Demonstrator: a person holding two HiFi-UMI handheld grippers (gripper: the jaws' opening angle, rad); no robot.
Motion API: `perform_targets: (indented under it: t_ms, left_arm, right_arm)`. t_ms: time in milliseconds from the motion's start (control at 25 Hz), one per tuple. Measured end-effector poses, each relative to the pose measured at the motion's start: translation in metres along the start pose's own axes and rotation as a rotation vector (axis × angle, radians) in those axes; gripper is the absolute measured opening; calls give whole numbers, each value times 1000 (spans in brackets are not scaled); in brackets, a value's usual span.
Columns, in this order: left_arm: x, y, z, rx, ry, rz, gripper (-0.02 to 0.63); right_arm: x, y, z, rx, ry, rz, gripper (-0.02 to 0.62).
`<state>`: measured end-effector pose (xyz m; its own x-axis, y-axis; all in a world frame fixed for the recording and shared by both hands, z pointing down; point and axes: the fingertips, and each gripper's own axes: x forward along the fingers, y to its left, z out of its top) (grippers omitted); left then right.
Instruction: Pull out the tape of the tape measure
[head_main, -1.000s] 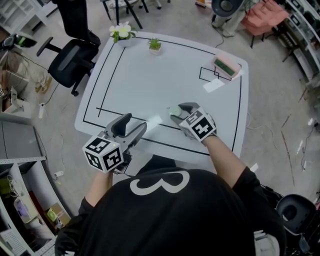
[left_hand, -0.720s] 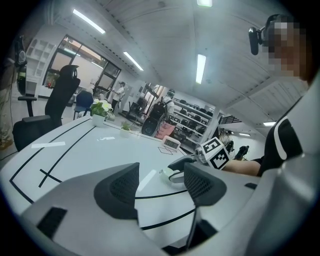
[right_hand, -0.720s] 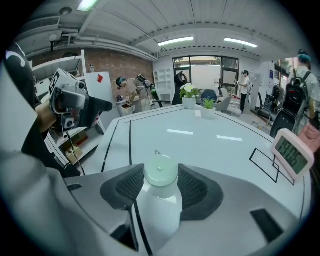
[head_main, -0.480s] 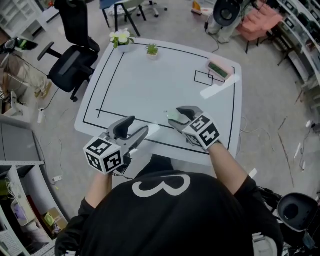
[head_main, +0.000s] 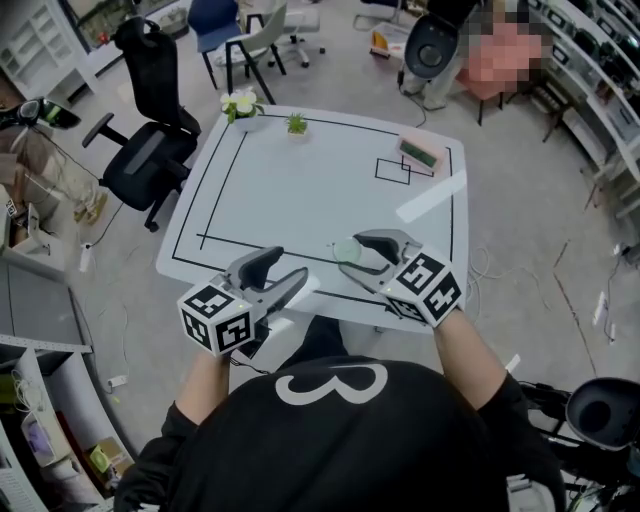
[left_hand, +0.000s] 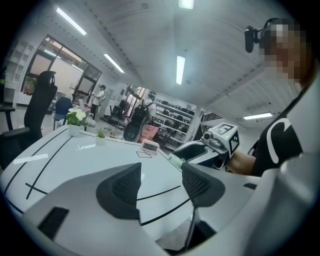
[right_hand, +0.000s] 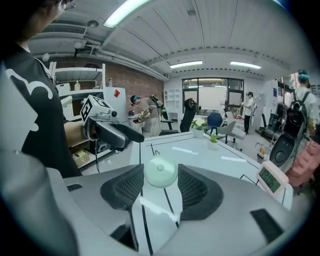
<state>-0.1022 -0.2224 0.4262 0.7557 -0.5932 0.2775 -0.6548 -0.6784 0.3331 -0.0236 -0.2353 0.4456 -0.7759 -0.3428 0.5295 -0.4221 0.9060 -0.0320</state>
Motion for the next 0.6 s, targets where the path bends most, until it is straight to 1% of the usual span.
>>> perform_targets:
  t_ms: [200,400,600]
  left_arm:
    - [-7,-29,21,67,-47,-34,242]
    - [-15,-65,43,103,-87,-105,211]
    - [-18,-99,53,260,-62,-136,179]
  right_arm:
    - [-30,24,24,-77,-58,-12,221]
    - [-53,42,39,-116,-94,-10,221]
    - [-74,63,50,-134,-140,29,221]
